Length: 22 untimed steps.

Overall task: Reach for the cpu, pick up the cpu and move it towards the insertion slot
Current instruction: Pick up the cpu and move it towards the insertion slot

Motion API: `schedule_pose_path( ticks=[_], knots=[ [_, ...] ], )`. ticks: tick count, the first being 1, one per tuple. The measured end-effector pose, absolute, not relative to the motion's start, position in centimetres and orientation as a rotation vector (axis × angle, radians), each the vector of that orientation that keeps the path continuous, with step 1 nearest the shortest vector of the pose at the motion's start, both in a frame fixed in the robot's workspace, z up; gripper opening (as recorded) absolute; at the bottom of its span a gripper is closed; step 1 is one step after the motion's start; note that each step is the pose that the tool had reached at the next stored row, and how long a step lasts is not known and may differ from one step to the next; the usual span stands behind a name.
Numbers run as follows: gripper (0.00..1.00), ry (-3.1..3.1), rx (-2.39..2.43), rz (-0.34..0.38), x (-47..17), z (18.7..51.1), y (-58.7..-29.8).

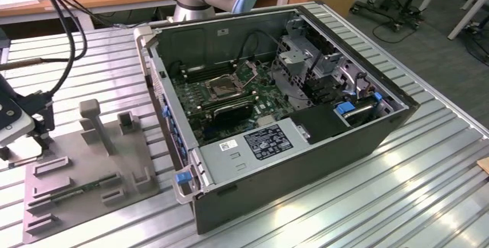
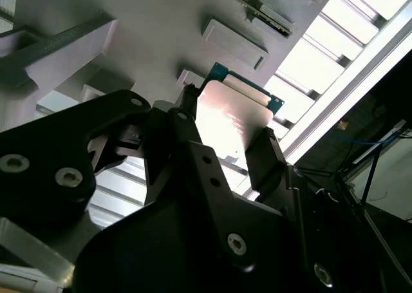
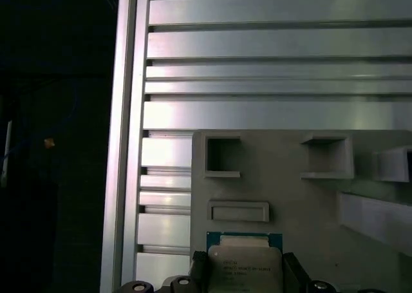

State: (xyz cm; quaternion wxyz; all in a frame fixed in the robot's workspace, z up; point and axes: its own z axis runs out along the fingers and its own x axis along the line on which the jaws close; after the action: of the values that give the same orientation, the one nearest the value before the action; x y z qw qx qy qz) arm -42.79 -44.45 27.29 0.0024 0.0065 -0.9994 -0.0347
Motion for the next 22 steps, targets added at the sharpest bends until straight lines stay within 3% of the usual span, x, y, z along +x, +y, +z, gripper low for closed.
schedule_pose_path(
  ticks=[13, 22],
  knots=[
    [0.54, -3.135, 0.02, -0.109, -42.8, 30.7, -44.5],
    [0.54, -3.135, 0.02, -0.108, -42.8, 31.2, -44.5]
  ],
)
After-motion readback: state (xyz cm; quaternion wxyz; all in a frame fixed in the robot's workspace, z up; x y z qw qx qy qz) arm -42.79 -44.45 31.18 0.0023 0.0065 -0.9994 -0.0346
